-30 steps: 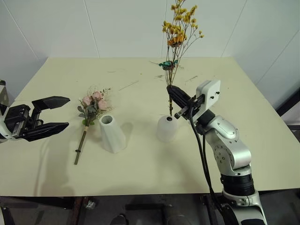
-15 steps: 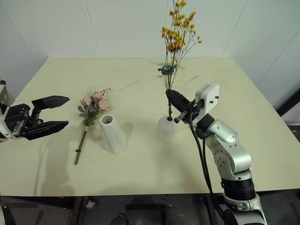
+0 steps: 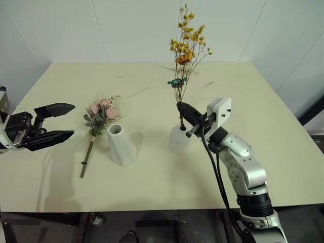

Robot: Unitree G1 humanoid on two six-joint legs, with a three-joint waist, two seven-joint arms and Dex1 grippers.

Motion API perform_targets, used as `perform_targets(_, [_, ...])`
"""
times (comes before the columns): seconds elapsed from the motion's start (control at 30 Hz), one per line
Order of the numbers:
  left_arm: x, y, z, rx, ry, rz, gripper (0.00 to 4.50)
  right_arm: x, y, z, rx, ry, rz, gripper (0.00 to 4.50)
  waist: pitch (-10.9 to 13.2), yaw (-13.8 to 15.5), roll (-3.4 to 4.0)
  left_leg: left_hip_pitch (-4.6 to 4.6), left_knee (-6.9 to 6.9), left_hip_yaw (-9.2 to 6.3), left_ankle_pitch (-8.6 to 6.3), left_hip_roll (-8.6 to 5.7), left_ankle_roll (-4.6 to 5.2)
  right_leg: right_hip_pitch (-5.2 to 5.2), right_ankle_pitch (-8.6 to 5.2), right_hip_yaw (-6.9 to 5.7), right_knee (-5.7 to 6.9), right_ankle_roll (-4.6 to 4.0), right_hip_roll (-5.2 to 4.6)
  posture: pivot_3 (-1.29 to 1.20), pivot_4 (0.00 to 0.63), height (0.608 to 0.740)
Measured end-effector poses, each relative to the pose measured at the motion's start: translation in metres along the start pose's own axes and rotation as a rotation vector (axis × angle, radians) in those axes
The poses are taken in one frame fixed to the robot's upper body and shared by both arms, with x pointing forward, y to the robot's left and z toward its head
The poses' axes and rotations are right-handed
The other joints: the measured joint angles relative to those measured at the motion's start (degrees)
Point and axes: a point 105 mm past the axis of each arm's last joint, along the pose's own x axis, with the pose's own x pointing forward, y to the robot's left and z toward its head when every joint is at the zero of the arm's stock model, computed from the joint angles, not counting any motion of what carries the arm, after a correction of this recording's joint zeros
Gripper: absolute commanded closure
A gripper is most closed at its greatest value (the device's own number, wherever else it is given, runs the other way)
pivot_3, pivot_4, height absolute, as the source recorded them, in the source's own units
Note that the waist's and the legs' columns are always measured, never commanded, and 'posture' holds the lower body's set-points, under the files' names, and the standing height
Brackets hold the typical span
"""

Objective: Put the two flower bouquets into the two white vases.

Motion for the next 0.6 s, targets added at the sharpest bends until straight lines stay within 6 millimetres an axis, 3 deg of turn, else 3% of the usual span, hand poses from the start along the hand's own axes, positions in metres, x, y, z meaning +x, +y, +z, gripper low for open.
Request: perform_targets(0.6, [0.0,0.0,0.0,-0.001,0.002,-0.001,0.0,-0.018,0.002,-0.007,-0.052,-0.028,0.012,4.45,-0.1,0.2,-0.21,0.14,0.04,0.0,0.02,0.0,-0.01,0.16,0.0,0.0,0.0,0.0,0.0,0.0,0.15,0.74])
